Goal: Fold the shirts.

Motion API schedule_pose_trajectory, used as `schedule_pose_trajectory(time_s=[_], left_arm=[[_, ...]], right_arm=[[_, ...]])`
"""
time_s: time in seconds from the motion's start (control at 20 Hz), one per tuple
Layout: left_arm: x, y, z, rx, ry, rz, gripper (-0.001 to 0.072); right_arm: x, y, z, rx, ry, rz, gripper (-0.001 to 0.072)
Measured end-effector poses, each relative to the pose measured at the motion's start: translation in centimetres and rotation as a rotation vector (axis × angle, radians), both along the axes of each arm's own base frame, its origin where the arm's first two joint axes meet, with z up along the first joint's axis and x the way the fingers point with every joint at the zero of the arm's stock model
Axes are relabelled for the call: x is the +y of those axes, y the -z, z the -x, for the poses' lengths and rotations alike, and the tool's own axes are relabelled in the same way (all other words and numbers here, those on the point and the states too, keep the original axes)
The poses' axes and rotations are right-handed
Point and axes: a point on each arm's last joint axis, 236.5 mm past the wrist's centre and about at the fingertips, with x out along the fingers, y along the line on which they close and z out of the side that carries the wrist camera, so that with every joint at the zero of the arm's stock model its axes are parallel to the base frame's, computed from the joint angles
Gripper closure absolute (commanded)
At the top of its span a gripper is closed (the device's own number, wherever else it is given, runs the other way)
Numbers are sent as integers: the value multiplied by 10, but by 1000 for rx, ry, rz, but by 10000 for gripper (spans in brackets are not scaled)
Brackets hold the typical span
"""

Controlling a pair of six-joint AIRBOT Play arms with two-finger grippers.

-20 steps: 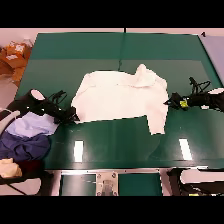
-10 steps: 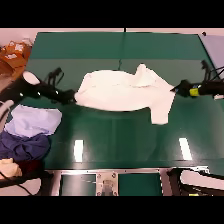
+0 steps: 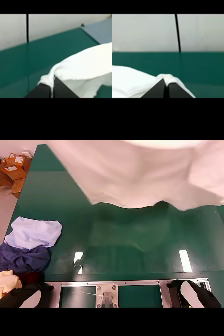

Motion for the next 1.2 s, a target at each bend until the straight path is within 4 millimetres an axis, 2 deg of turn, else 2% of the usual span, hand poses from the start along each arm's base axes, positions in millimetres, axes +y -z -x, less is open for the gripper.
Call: schedule_pose_trajectory(time_s=[0.1, 0.15, 0.25, 0.35, 0.45, 0.55, 0.6, 0.7, 0.8, 0.9, 0.95, 1.05, 1.1, 1.15, 1.2], left_arm=[[4, -52, 51, -169, -13, -5, 685], [7, -66, 68, -224, -22, -9, 684], [13, -79, 85, -278, -49, -28, 684], [19, -70, 76, -256, -82, -55, 684], [21, -46, 46, -179, -90, -70, 685], [21, -3, -2, -51, -94, -88, 684], [21, 25, -29, 26, -91, -95, 684], [16, 85, -82, 184, -68, -103, 684], [10, 158, -133, 358, -37, -110, 683], [0, 230, -175, 513, 3, -85, 683], [-7, 270, -193, 589, 27, -72, 683], [-18, 332, -220, 692, 65, -22, 681], [-24, 360, -232, 734, 83, 15, 494], [-29, 386, -240, 772, 92, 45, 211], [-33, 408, -247, 806, 99, 79, 148]], right_arm=[[12, -49, 42, -149, 47, 63, 694], [18, -68, 59, -209, 66, 86, 694], [23, -88, 79, -281, 93, 114, 694], [19, -88, 79, -280, 114, 118, 694], [11, -73, 62, -239, 103, 77, 693], [-4, -34, 25, -130, 76, 8, 693], [-10, -5, 2, -58, 51, -28, 693], [-19, 65, -48, 101, 0, -97, 693], [-20, 148, -94, 268, -45, -161, 693], [-17, 230, -135, 416, -65, -218, 693], [-17, 265, -152, 473, -64, -241, 693], [-17, 331, -184, 571, -45, -281, 687], [-19, 357, -197, 608, -34, -295, 619], [-22, 381, -209, 638, -21, -310, 518], [-24, 400, -218, 660, -13, -319, 410]])
